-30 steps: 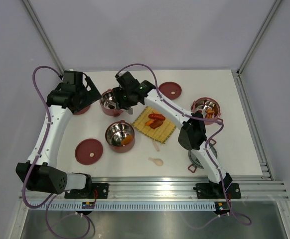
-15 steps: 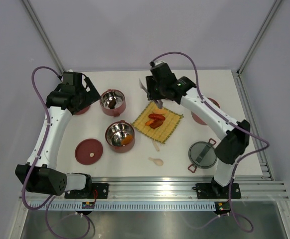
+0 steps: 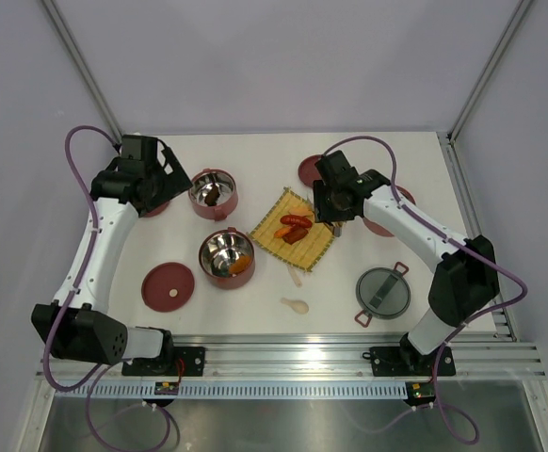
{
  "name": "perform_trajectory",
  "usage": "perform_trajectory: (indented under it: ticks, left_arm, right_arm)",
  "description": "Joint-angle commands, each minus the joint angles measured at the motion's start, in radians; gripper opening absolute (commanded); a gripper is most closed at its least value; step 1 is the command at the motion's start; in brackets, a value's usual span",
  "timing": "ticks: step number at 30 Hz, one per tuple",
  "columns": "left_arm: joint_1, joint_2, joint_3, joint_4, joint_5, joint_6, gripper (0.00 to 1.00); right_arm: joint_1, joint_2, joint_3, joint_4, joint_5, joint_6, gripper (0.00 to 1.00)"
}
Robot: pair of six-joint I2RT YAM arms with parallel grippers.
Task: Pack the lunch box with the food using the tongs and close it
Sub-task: Pick up the fake food from the plate.
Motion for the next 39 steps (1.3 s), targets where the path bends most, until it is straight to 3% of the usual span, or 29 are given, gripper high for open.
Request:
perform_trajectory:
  ticks: [1, 9, 19, 29, 39]
  left_arm:
    - [0.006, 0.023, -0.01, 0.045, 0.045, 0.002, 0.99]
    - [0.006, 0.018, -0.018, 0.048, 0.044, 0.002, 0.99]
    - [0.006, 0.038, -0.026, 0.06, 0.061, -0.003, 0.99]
    - [0.004, 0.047, -0.027, 0.068, 0.068, -0.005, 0.99]
    - [0.006, 0.047, -0.023, 0.065, 0.068, -0.005, 0.99]
  right_arm:
    - [0.006, -0.023, 0.005, 0.034, -0.041, 0.021, 0.55]
    - [0.006, 0.048, 0.04, 0.036, -0.1, 0.03, 0.53]
    - [0.007, 0.017, 0.023, 0.013, -0.146, 0.041, 0.52]
    - [0.007, -0.018, 0.019, 0.022, -0.355, 0.043, 0.52]
    - [0.017, -0.049, 0.019, -0.064, -0.257, 0.003, 0.52]
